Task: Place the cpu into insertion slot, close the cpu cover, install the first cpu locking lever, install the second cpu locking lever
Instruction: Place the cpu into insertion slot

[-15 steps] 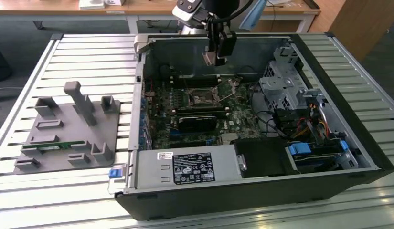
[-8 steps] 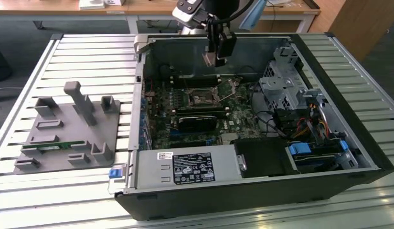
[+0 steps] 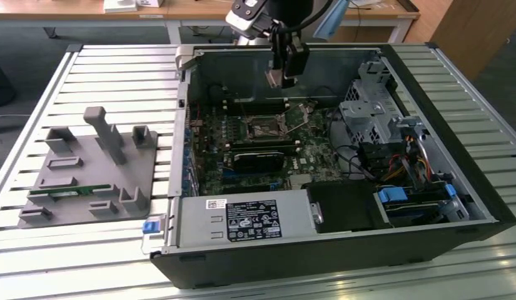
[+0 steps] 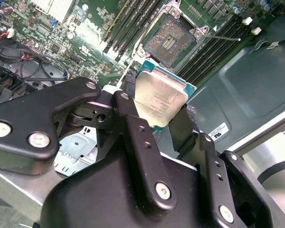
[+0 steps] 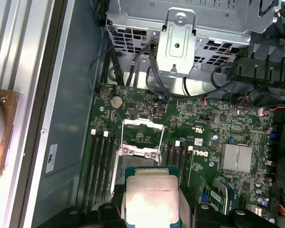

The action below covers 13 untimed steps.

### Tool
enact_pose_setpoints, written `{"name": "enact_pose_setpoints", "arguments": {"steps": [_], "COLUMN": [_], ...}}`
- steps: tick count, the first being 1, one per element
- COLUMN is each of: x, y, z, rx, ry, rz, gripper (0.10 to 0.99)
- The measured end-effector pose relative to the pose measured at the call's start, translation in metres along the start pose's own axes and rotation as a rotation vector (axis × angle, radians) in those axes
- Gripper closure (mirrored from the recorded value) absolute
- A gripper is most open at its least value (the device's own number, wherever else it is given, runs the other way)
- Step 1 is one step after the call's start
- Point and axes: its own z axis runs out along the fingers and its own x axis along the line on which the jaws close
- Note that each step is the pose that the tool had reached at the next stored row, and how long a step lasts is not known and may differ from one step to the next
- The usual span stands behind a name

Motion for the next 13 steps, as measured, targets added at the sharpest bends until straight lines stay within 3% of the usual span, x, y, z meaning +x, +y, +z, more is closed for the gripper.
{"name": "enact_pose_setpoints", "arguments": {"steps": [13], "x": [-0.0001], "y": [-0.0003], "z": [0.0033], "rx": [0.0], "ry": [-0.0001], "rz": [0.0], "gripper": [0.553]}}
